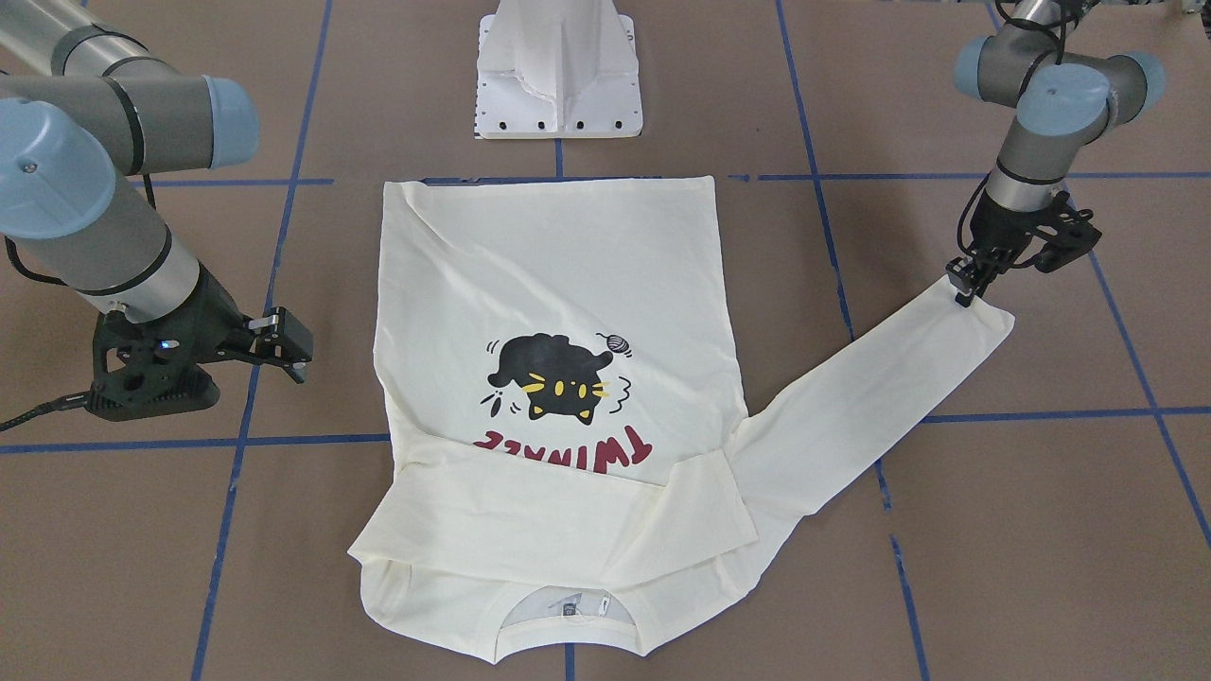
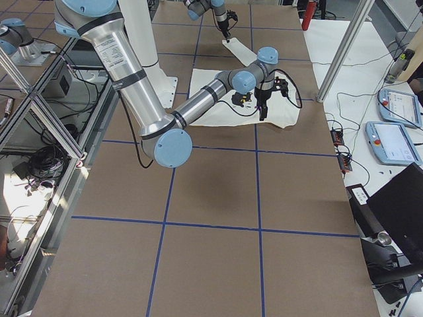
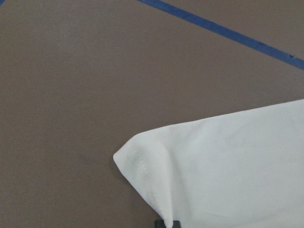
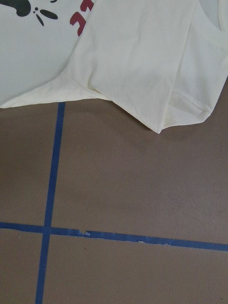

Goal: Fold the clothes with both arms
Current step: 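Grasp the cuff of the sleeve nearest the left gripper, then fold the grasped sleeve with the left gripper across the shirt toward the collar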

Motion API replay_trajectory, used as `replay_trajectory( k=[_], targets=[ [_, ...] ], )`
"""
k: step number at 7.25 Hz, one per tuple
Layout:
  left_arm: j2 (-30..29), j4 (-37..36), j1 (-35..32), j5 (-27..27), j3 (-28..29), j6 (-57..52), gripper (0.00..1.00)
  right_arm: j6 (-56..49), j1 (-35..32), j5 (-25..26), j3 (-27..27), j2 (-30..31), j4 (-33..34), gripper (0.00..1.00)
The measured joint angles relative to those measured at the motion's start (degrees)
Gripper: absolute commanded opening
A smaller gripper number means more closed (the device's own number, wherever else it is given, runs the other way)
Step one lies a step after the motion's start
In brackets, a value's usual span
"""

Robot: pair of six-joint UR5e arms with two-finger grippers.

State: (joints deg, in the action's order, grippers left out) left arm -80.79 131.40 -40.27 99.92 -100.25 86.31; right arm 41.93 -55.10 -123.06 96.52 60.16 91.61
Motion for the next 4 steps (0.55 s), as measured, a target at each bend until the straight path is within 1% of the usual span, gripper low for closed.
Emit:
replay_trajectory(
  k=[1,2,3,4],
  targets=[
    [-0.2,-1.6,-0.1,0.2,-1.7,0.0,0.00,0.0,0.0,0.0,0.0,0.3,0.0,1.00],
    [-1.5,-4.9,-0.4,0.3,-3.8,-0.1,0.00,0.0,-0.2,-0.1,0.5,1.0,0.0,1.00],
    [-4.8,-9.5,-1.3,0.4,-5.3,-0.9,0.00,0.0,-0.6,-0.2,1.4,2.3,0.1,1.00],
    [-10.8,-15.7,-3.5,0.5,-5.8,-3.3,0.00,0.0,-1.3,-0.3,2.8,4.5,0.1,1.00]
  ],
)
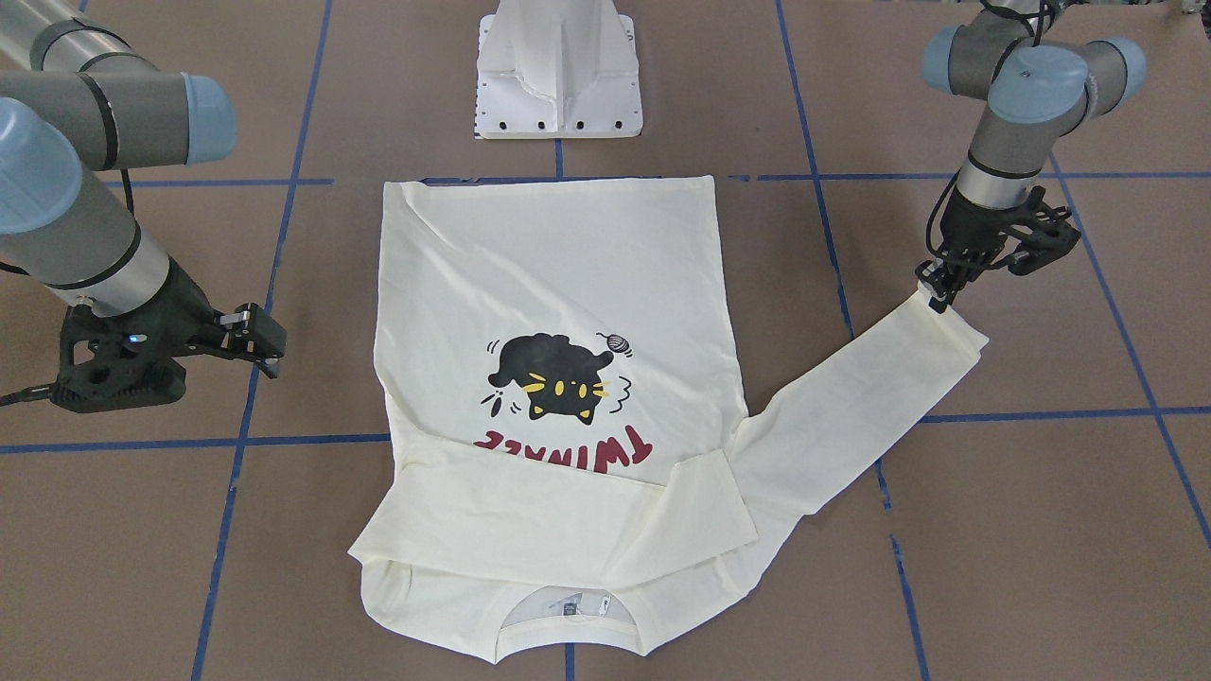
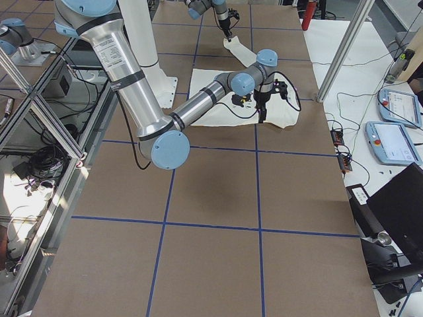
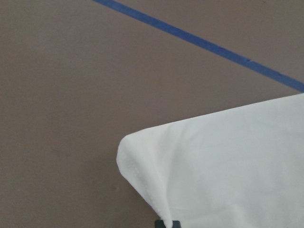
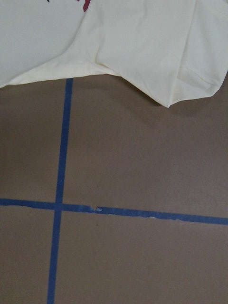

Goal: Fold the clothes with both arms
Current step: 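Fold the grasped sleeve with the left gripper across the shirt toward the collar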

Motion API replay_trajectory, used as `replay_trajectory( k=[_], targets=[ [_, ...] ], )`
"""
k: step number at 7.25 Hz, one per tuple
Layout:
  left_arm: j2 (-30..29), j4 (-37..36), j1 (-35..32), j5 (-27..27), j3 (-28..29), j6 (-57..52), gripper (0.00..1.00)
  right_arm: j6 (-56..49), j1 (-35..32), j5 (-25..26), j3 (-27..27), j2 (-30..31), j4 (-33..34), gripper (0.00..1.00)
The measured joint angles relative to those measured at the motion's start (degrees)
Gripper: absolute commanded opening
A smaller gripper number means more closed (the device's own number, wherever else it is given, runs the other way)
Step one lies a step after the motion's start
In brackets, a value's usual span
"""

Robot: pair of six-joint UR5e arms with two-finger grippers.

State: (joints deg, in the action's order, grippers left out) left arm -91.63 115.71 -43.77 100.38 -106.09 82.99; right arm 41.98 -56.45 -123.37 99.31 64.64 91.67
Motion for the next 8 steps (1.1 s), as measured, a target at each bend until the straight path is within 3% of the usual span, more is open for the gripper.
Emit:
replay_trajectory(
  k=[2,4,6,8],
  targets=[
    [-15.4,-12.8,-4.5,0.1,1.3,-5.1,0.00,-0.1,-1.7,0.1,3.5,5.9,0.0,1.00],
    [-29.8,-17.1,-5.9,0.4,6.6,-6.5,0.00,-0.6,-3.8,0.1,5.9,12.7,-3.2,1.00],
    [-44.5,-14.9,-5.9,2.8,16.0,-6.9,0.00,-0.8,-5.6,-1.3,6.1,16.9,-7.5,1.00],
    [-58.4,-6.9,-3.3,4.2,30.6,-1.8,0.00,-0.8,-6.6,-2.9,6.1,18.2,-8.4,1.00]
  ],
)
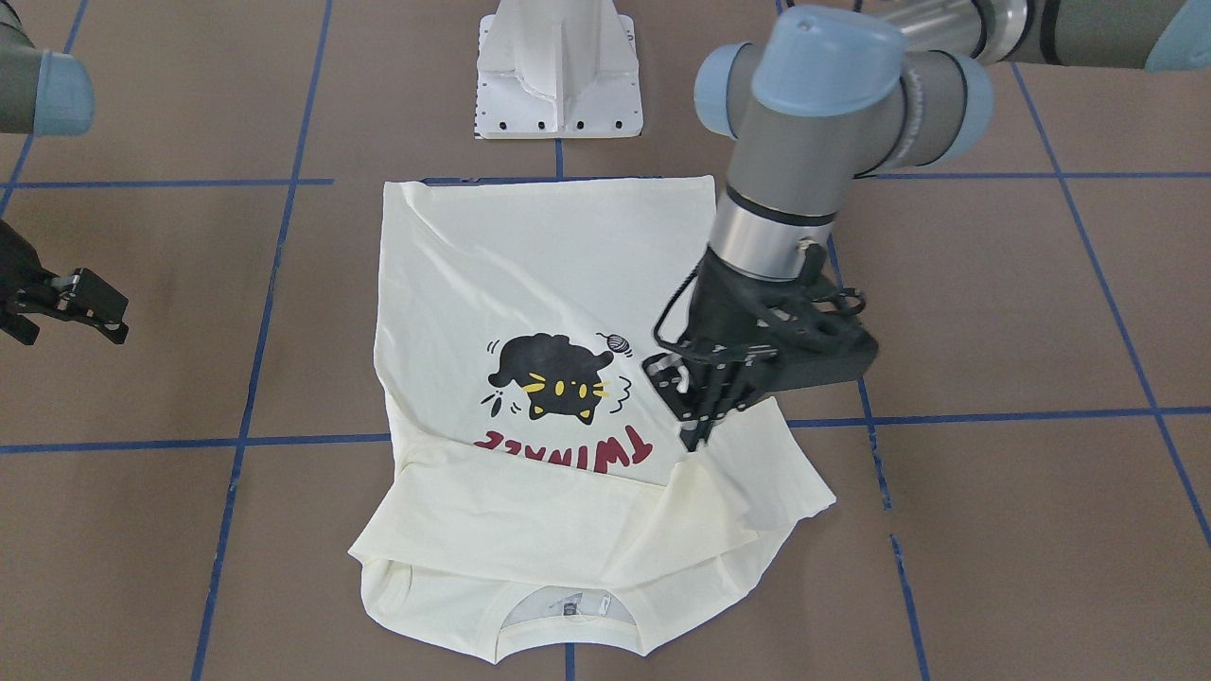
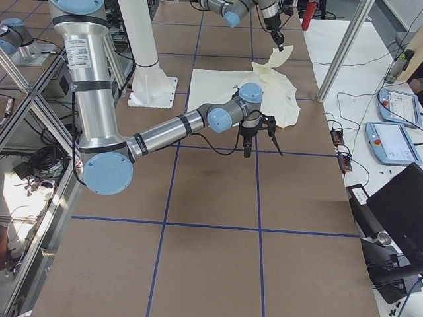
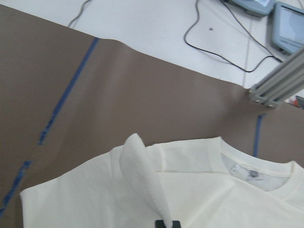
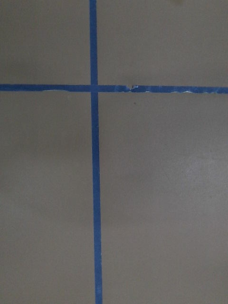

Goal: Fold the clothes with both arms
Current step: 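Fold the grasped sleeve with the left gripper across the shirt toward the collar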

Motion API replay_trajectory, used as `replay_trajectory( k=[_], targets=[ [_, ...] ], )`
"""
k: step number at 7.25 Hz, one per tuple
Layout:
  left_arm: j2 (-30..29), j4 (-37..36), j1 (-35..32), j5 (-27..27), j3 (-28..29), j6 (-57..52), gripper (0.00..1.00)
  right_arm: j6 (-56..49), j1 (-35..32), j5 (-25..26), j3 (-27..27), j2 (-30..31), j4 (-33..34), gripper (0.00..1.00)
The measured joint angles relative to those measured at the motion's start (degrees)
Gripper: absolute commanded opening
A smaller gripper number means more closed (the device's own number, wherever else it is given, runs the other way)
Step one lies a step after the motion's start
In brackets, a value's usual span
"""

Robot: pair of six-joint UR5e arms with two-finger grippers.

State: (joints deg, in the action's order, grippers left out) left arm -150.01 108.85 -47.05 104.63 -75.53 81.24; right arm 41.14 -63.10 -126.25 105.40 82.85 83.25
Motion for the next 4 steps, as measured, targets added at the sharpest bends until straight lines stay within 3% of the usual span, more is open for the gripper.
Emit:
replay_trajectory(
  k=[2,4],
  targets=[
    [-6.4,8.9,4.3,-0.9,11.6,5.8,0.00,0.1,-0.2,-0.2,-0.2,0.2,-0.1,1.00],
    [-7.5,12.4,6.8,-3.7,15.9,7.3,0.00,0.3,-0.3,-0.1,-0.4,0.1,-0.1,1.00]
  ],
)
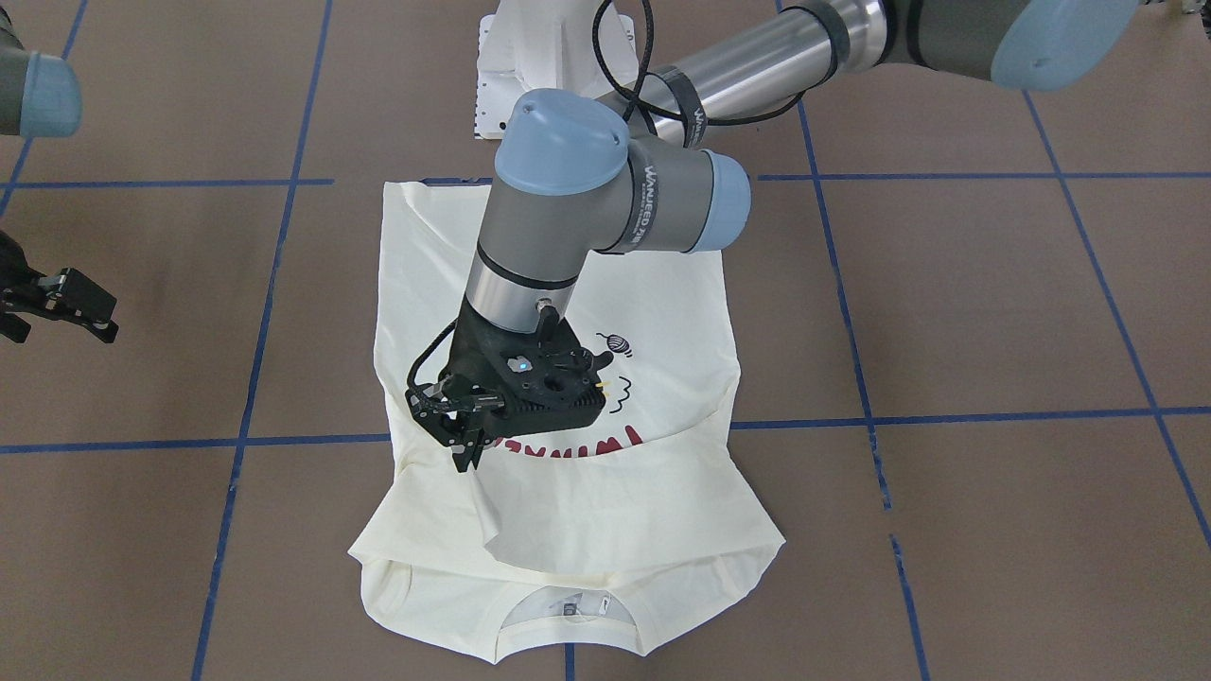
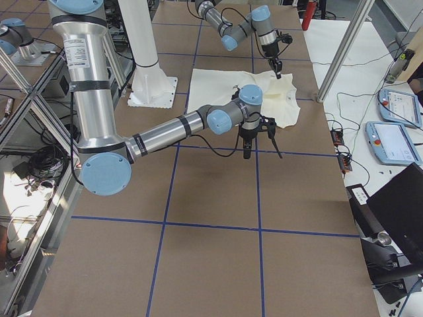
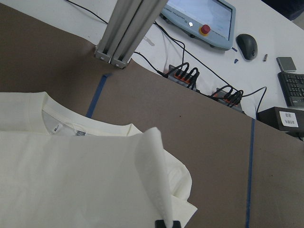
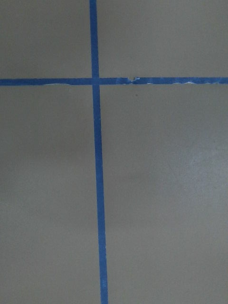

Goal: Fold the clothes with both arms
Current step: 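Fold the grasped sleeve with the left gripper across the shirt toward the collar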

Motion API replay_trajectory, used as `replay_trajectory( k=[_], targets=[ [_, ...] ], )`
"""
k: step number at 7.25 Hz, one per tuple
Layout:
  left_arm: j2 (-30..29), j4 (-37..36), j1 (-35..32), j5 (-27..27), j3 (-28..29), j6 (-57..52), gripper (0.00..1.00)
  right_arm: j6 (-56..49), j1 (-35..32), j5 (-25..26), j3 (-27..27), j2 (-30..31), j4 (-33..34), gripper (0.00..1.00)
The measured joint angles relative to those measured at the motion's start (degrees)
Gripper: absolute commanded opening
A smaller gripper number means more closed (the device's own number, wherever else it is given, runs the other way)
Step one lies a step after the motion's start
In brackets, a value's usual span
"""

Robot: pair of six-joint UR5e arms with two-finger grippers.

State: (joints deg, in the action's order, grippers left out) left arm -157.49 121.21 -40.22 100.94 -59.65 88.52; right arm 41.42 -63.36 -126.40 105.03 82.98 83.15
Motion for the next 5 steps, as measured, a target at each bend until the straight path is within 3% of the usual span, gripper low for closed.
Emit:
replay_trajectory(
  k=[1,2,3,5],
  targets=[
    [-0.7,0.6,1.6,-1.7,1.8,0.9,0.00,0.1,0.0,0.0,-0.2,0.0,0.0,1.00],
    [-2.3,1.6,4.0,-4.6,4.8,2.6,0.55,0.1,0.0,0.0,-0.5,-0.1,0.0,1.00],
    [-4.0,3.7,6.3,-7.6,8.0,4.4,1.00,0.1,0.0,0.0,-0.9,-0.2,0.0,1.00],
    [-5.6,8.7,8.1,-9.6,11.1,6.5,1.00,0.2,0.1,-0.1,-1.0,-0.4,0.0,1.00]
  ],
)
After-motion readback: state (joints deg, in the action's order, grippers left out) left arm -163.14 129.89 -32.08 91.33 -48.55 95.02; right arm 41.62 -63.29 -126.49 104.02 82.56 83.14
